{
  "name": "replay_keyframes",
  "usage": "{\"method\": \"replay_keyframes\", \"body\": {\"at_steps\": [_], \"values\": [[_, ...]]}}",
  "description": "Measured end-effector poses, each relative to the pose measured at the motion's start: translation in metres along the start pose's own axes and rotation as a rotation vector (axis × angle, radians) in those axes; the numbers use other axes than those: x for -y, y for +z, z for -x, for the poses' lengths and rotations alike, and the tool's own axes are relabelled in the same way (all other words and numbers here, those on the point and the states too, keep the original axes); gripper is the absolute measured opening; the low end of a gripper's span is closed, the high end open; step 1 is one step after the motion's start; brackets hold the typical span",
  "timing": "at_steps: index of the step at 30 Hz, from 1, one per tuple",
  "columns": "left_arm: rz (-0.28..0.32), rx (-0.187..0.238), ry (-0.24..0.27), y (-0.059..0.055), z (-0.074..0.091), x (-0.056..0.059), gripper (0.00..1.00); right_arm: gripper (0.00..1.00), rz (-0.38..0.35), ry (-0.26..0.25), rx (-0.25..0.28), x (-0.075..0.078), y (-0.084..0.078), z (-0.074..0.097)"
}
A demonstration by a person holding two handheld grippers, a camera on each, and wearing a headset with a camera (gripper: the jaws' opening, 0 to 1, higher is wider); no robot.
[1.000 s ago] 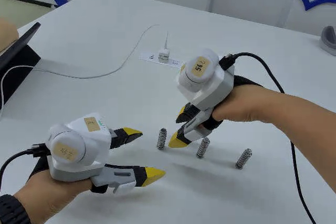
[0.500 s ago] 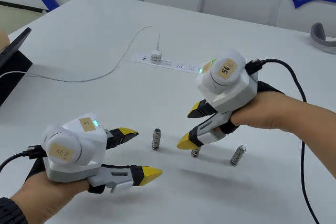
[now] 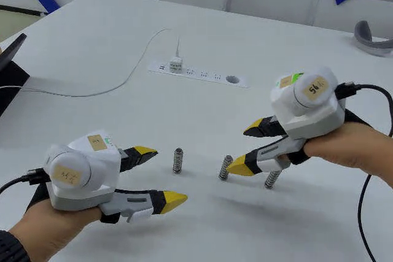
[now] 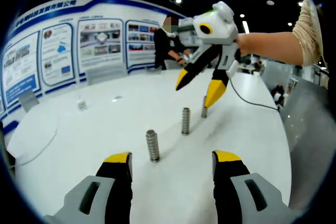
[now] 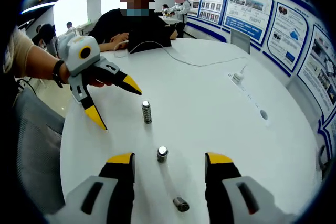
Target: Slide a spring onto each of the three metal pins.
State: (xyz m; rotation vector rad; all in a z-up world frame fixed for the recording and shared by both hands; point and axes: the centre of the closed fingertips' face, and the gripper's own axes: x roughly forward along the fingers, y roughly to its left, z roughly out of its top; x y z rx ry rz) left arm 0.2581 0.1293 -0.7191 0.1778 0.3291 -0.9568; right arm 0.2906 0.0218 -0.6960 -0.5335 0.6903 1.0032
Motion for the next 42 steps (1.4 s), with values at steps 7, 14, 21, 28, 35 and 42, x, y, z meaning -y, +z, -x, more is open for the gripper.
{"method": "replay_keyframes", "body": {"at_steps": [7,14,21,28,35,42], "values": [[0.000,0.000,-0.001,0.000,-0.001,0.000,0.63,0.59,-0.064,-0.058,0.043,0.008,-0.020,0.016],[0.001,-0.002,0.000,0.000,-0.001,0.000,0.64,0.63,-0.130,-0.114,0.132,0.010,-0.034,0.031],[0.005,0.000,0.005,0.000,-0.001,-0.001,0.64,0.67,-0.163,-0.167,0.191,0.006,-0.052,0.042],[0.010,0.000,0.004,-0.002,-0.002,0.001,0.65,0.69,-0.194,-0.184,0.249,-0.006,-0.060,0.045],[0.015,0.002,0.010,-0.004,-0.001,0.001,0.66,0.71,-0.227,-0.216,0.298,-0.008,-0.060,0.046],[0.014,-0.002,0.011,-0.005,0.001,0.002,0.67,0.73,-0.233,-0.252,0.319,-0.008,-0.061,0.045]]}}
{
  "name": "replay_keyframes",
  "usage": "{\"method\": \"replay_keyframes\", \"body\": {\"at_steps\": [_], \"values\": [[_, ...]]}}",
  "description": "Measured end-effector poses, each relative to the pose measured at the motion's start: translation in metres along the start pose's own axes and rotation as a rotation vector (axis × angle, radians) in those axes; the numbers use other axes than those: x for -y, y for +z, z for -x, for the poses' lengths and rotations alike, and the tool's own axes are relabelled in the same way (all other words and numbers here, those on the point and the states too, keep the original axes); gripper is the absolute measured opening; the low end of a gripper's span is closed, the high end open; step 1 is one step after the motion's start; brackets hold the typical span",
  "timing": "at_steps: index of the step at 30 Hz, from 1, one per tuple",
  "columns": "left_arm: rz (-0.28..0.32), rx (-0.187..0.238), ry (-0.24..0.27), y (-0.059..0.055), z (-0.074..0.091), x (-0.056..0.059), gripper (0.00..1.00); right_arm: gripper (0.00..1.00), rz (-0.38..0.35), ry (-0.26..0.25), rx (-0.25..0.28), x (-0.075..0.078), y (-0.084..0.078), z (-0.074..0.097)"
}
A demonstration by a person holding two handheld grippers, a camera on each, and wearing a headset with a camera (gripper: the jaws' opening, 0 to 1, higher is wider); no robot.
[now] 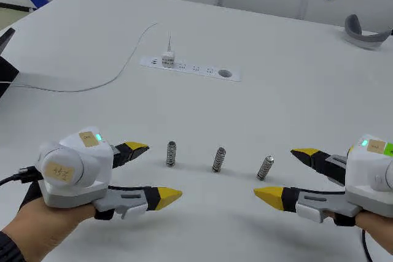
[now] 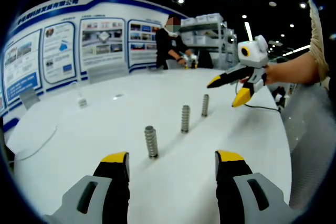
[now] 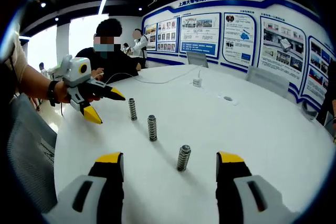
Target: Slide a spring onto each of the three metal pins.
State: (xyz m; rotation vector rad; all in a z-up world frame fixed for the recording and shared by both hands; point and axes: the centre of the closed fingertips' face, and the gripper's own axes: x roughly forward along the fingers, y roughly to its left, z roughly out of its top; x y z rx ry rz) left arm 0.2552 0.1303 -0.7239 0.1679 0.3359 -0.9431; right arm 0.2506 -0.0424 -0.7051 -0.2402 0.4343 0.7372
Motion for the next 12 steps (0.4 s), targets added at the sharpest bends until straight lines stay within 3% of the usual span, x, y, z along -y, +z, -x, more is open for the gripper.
{"method": "replay_keyframes", "body": {"at_steps": [12], "values": [[0.000,0.001,-0.001,0.0006,-0.0014,0.0023,0.68,0.75,-0.013,-0.022,0.013,0.0035,-0.0044,0.0008]]}}
